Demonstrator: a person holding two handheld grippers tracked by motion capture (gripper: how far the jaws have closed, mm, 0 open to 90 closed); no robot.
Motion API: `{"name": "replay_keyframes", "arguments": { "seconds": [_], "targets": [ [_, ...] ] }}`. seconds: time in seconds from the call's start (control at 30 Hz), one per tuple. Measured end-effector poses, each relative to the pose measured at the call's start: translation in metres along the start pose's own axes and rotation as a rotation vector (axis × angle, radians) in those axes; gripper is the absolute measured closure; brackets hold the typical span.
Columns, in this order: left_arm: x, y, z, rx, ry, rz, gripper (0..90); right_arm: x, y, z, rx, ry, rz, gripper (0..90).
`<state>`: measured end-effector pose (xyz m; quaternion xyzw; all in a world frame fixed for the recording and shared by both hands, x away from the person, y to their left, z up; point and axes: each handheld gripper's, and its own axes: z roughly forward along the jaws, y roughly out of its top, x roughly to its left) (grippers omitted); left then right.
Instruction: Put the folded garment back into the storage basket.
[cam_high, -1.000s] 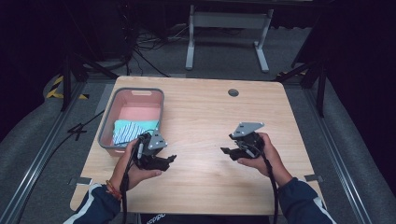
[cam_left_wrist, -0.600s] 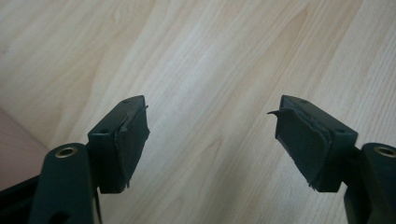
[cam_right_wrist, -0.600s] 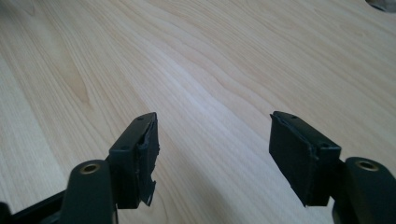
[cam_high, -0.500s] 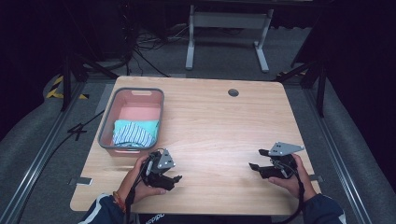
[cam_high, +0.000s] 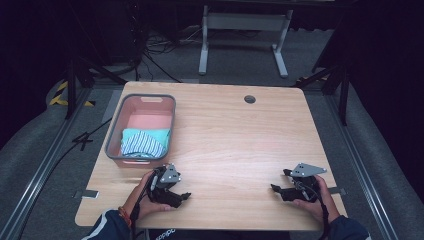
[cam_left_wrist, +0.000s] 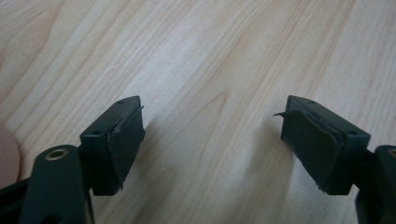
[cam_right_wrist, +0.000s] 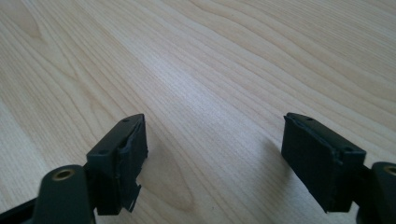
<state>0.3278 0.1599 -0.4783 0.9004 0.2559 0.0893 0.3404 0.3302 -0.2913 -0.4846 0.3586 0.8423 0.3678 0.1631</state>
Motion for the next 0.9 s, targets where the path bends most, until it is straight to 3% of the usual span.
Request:
{"name": "replay_keyframes", "arguments": {
  "seconds": [0.2,0.6,0.7,0.9],
  "targets": [
    [0.0028,-0.0024,0.0041,-0.038,0.009,-0.015,14.3,-0.0005,-0.0022,-0.0001,-0.008,0.002,0.019,21.3],
    [0.0034,-0.0014,0.0052,-0.036,0.009,-0.011,12.9,-0.0003,-0.0023,-0.0002,-0.008,0.002,0.017,21.2],
    [0.0043,-0.0011,0.0055,-0.034,0.002,-0.009,12.4,-0.0003,-0.0033,-0.0009,0.001,-0.014,0.035,16.4],
    [0.0051,0.0001,0.0069,-0.03,0.008,-0.014,9.3,-0.001,-0.0044,-0.0019,0.0,-0.016,0.035,16.4]
  ]
}}
